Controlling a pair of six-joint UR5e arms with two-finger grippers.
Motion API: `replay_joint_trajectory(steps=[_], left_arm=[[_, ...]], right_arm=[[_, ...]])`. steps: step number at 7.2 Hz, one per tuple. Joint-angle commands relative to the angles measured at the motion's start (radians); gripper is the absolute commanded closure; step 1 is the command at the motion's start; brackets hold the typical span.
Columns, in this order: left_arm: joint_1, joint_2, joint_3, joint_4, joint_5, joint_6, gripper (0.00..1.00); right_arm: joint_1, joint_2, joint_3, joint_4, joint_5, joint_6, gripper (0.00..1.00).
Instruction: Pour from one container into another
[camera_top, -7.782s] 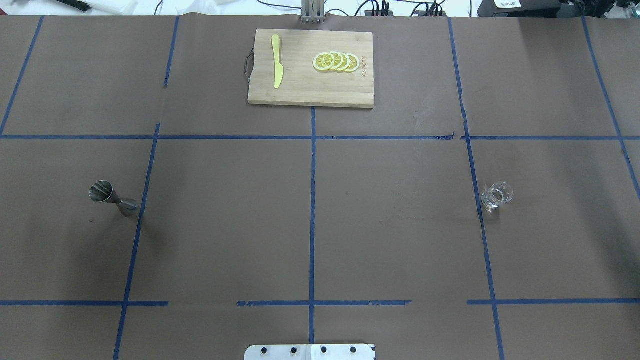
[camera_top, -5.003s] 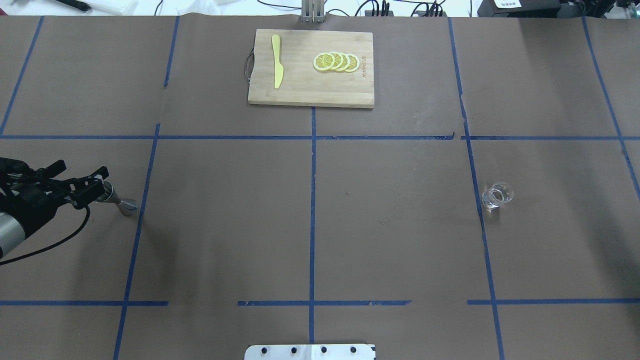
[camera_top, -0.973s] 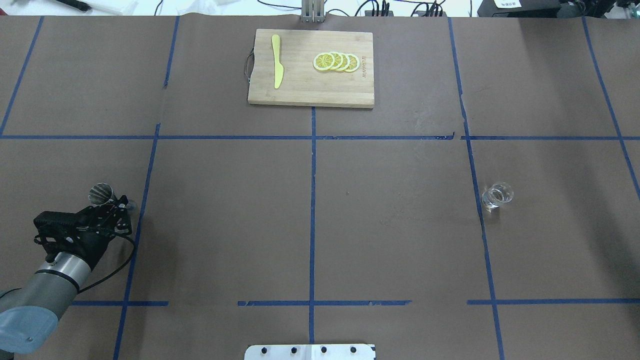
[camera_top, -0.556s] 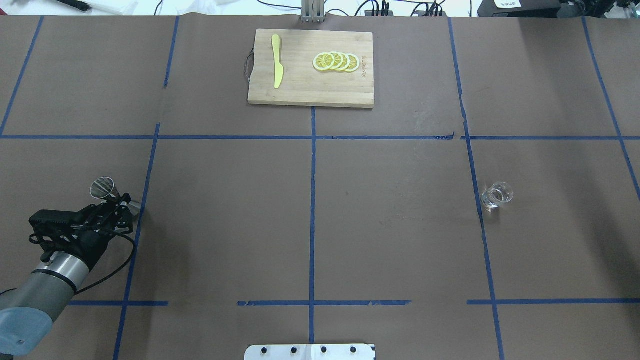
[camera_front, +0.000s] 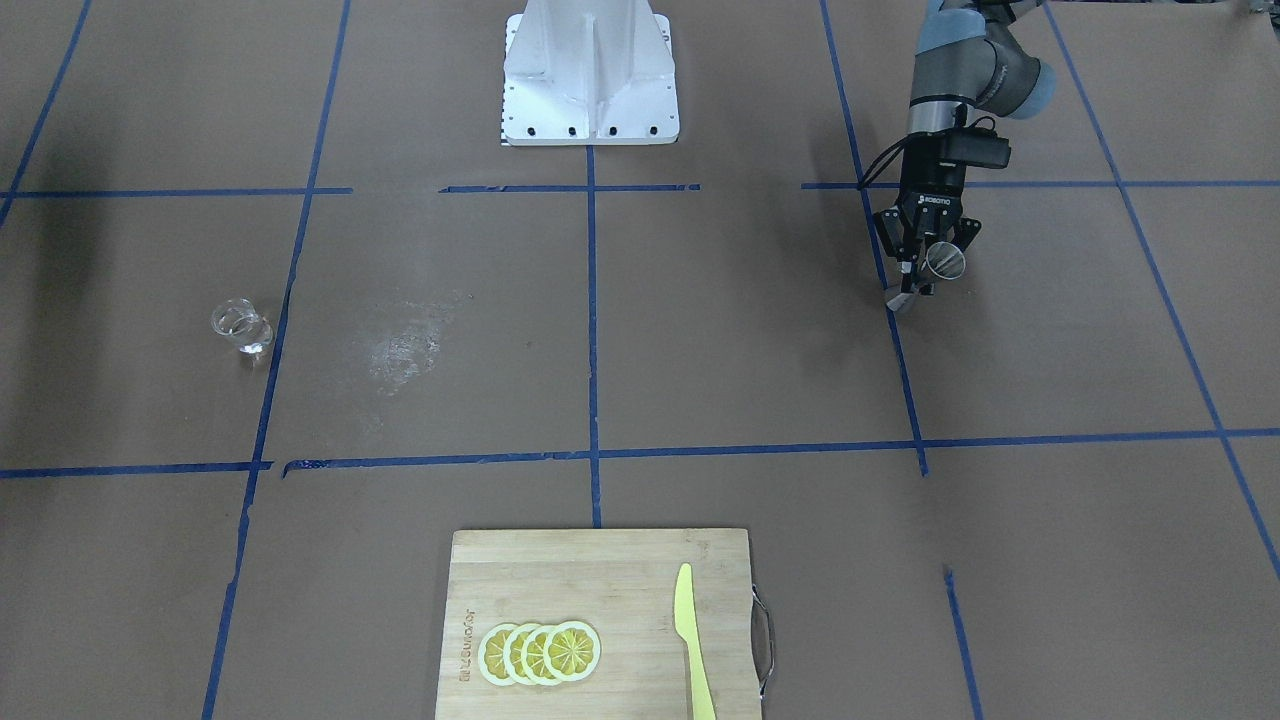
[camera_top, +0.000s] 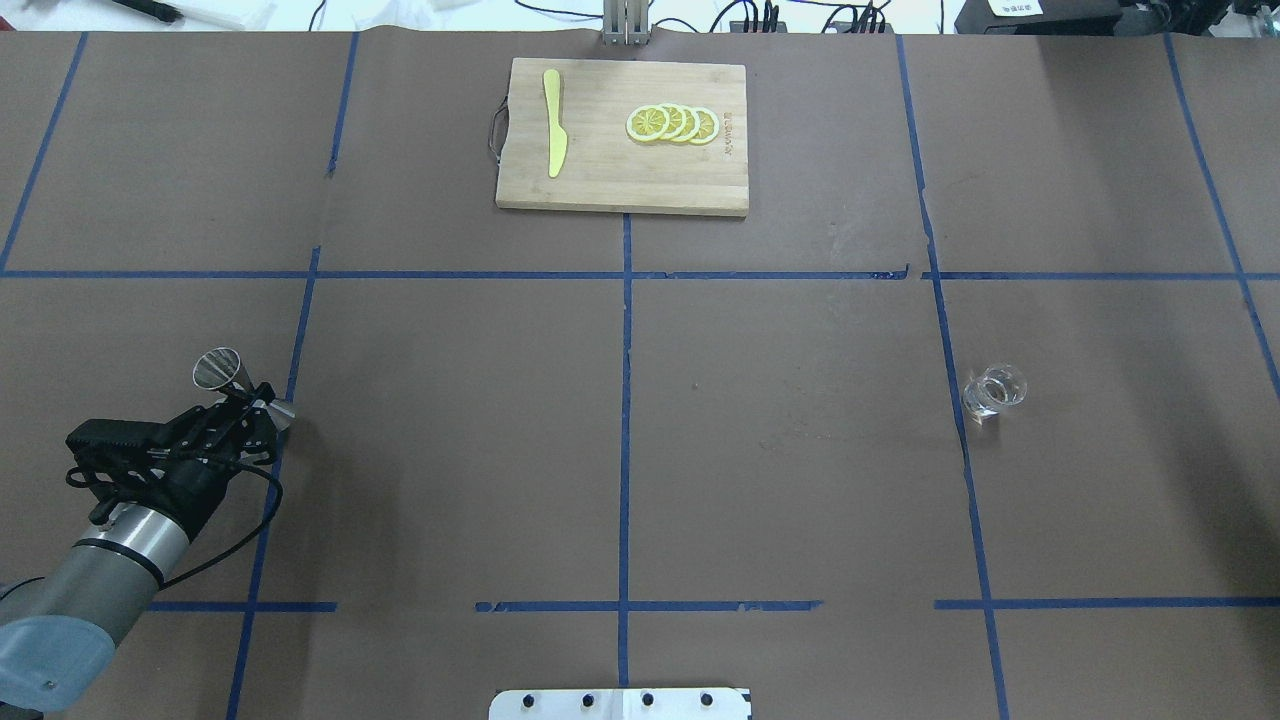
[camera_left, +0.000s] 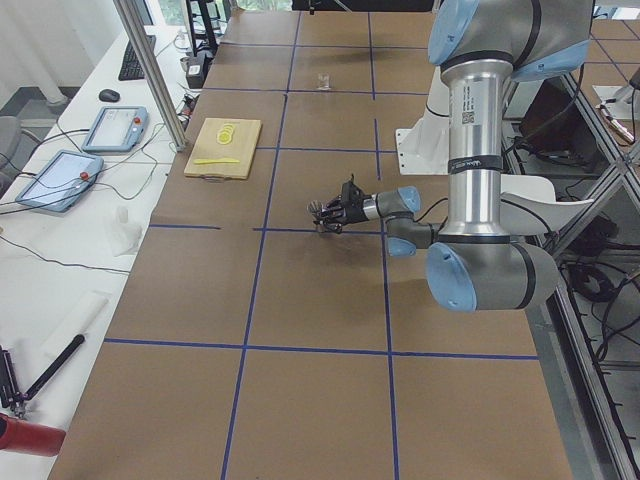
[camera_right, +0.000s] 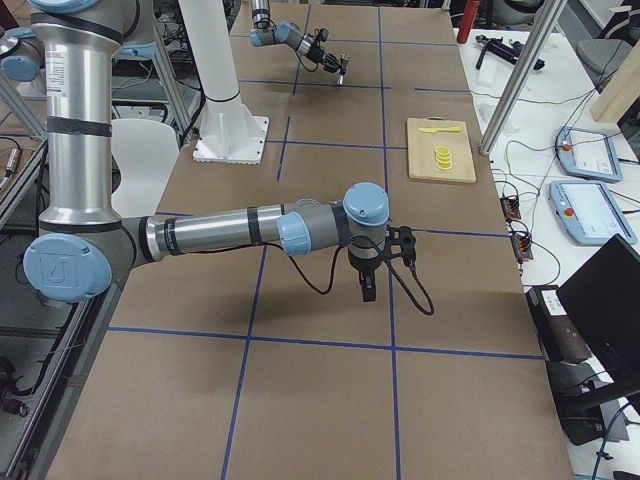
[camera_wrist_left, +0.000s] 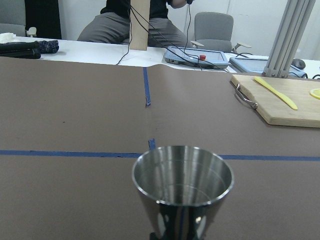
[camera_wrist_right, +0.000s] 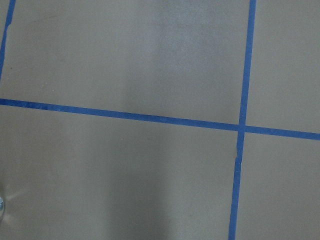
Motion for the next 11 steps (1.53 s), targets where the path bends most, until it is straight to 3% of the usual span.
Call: replay_joint_trajectory(steps=[1,4,6,8,9,11], left_arm=[[0.001,-0.004,0.035,-0.029,0.038,-0.001,1.00],[0.003,-0.005,0.095,-0.051,0.082,-0.002,1.00],[-0.002,0.004,0.080,-0.051,0.082,0.033,1.00],[-0.005,0.016,0.050,-0.254,0.090,0.204,1.00],[-0.004,0.004,0.043,-0.269,0.092,0.298,1.00],[0.000,-0.043,0.045,-0.319,0.095,0.312,1.00]], right_arm=[[0.000,0.001,0.002,0.007,0.000,0.004,0.00],[0.000,0.001,0.005,0.007,0.002,0.004,0.00],[0.000,0.001,0.024,0.007,0.002,0.002,0.00],[0.000,0.000,0.024,0.007,0.000,0.004,0.00],[0.000,0.000,0.024,0.007,0.000,0.004,0.00],[0.000,0.000,0.045,0.007,0.002,0.004,0.00]])
